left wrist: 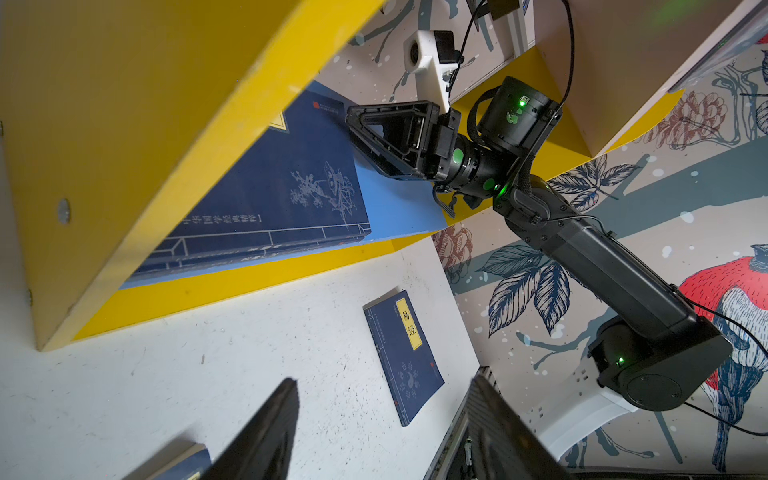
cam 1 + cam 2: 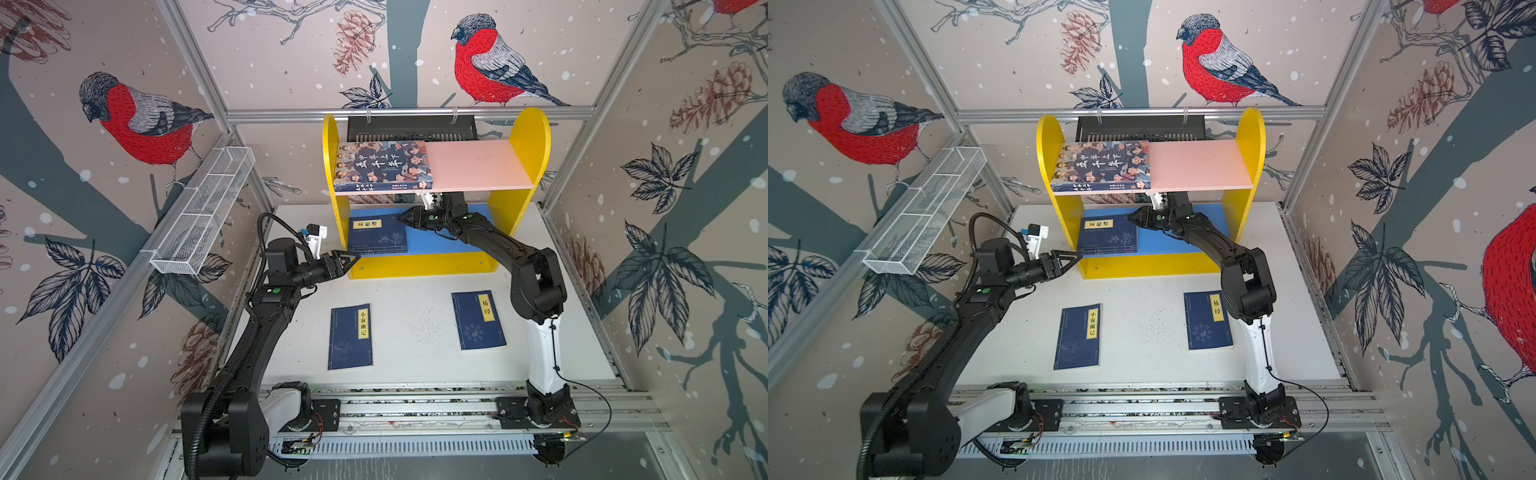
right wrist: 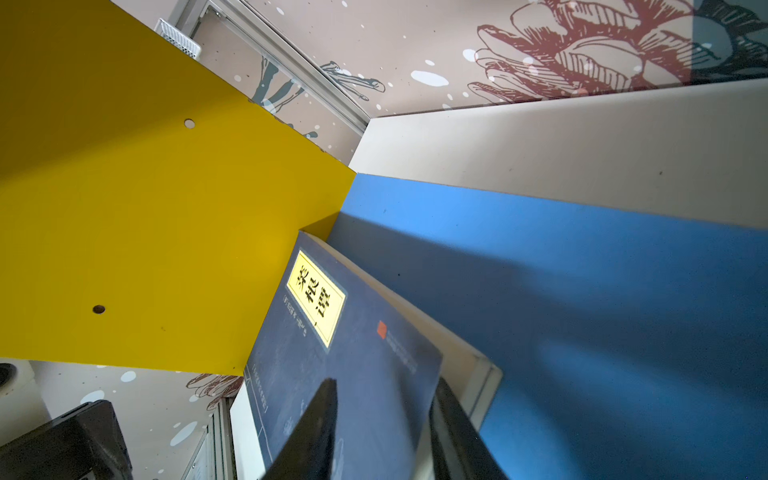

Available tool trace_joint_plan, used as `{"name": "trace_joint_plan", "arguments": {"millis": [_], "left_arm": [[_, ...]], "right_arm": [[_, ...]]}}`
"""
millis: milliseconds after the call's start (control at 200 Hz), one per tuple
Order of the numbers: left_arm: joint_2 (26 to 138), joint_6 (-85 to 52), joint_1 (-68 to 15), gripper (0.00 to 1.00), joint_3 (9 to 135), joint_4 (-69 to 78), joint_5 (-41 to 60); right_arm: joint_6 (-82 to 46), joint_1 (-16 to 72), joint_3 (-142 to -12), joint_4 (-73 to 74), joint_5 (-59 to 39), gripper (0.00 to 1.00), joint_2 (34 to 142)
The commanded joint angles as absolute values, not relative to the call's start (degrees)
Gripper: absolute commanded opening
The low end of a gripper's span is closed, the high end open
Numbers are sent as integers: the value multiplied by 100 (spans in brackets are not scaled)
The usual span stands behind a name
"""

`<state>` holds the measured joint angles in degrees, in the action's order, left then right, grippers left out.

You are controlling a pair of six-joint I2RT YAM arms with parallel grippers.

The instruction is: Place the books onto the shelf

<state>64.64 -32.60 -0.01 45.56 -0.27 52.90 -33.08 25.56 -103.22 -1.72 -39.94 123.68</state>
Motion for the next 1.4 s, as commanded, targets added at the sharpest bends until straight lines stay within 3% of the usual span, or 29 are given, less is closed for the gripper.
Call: {"name": "trace_joint_plan", "arguments": {"millis": [0,265,510,645,976,1141,1396], "left_arm": [[6427,-3234,23,65,4561,176,5401],[6290,-2799,23,66,4649,-478,4645],[6204,-2697,81,66,4682,-1615,2371],[6194,-2904,115,67,4672,-2170,1649],[6389,-3322,134,69,3951,-2488,1717],[6723,-3327,134,69,3738,-2475,1779],[6786,-3278,138,69,3253,-2185,1581]], "right_arm": [[-3355,2524,-10153,-32,-3785,44,12150],[-3627,2424,-9351,285,-3383,49,11503],[-3680,2547,-8241,39,-3033,47,10623],[-3630,2805,-7410,-158,-2745,44,9832],[-4189,4295,-5650,-692,-2079,46,8199],[-4860,4975,-5067,-228,-2021,48,8268],[-5312,5522,-5531,343,-2173,50,9642]]}}
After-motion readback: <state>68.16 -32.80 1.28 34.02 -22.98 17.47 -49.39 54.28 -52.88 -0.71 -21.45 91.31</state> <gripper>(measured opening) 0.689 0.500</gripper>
